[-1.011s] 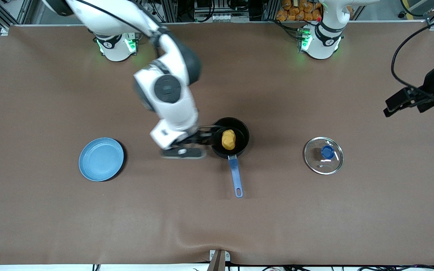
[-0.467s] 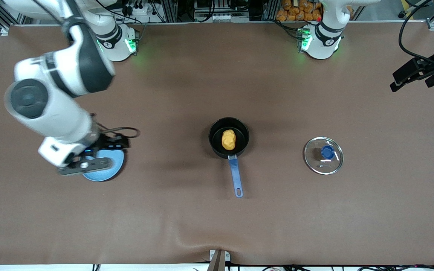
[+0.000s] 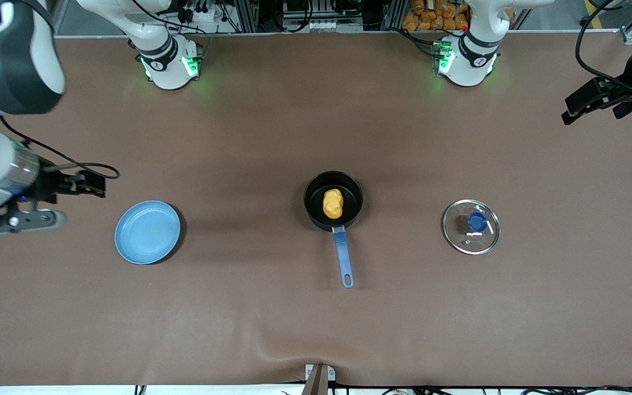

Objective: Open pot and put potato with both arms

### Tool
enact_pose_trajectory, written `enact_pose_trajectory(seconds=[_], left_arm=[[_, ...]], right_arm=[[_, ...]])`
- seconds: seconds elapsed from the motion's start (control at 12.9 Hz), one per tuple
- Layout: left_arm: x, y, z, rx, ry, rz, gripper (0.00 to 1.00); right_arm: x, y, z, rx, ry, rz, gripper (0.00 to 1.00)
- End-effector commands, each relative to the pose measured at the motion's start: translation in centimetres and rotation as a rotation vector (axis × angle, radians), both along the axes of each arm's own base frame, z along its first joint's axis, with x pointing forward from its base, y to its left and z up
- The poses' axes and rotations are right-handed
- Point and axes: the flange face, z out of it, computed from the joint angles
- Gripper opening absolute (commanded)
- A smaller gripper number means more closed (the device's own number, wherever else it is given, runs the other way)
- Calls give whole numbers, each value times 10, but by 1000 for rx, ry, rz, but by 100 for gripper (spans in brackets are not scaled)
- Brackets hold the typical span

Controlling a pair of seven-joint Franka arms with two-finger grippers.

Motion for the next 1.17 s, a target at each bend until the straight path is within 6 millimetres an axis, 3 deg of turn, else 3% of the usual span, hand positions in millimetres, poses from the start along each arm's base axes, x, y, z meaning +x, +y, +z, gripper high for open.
enact_pose_trajectory(seconds=[0.0,0.23,0.39,0.7,0.86,1.01,1.09], left_arm=[[-9,8,2,-19,14,-10,100],[-8,4,1,-18,15,-16,100],[-8,-4,-1,-17,19,-31,100],[-4,-7,-6,-3,25,-35,100],[5,-17,-19,-1,22,-52,100],[9,-20,-43,26,-2,-57,100],[7,-21,-41,27,-12,-60,100]], right_arm=[[-27,-27,15,-9,2,-16,100],[-33,-84,20,68,-3,0,100],[-32,-102,9,102,-13,34,100],[-36,-93,23,14,-32,51,100],[-47,-74,41,-18,-55,40,100],[-51,-67,44,-22,-59,41,100],[-51,-66,42,-20,-57,33,100]])
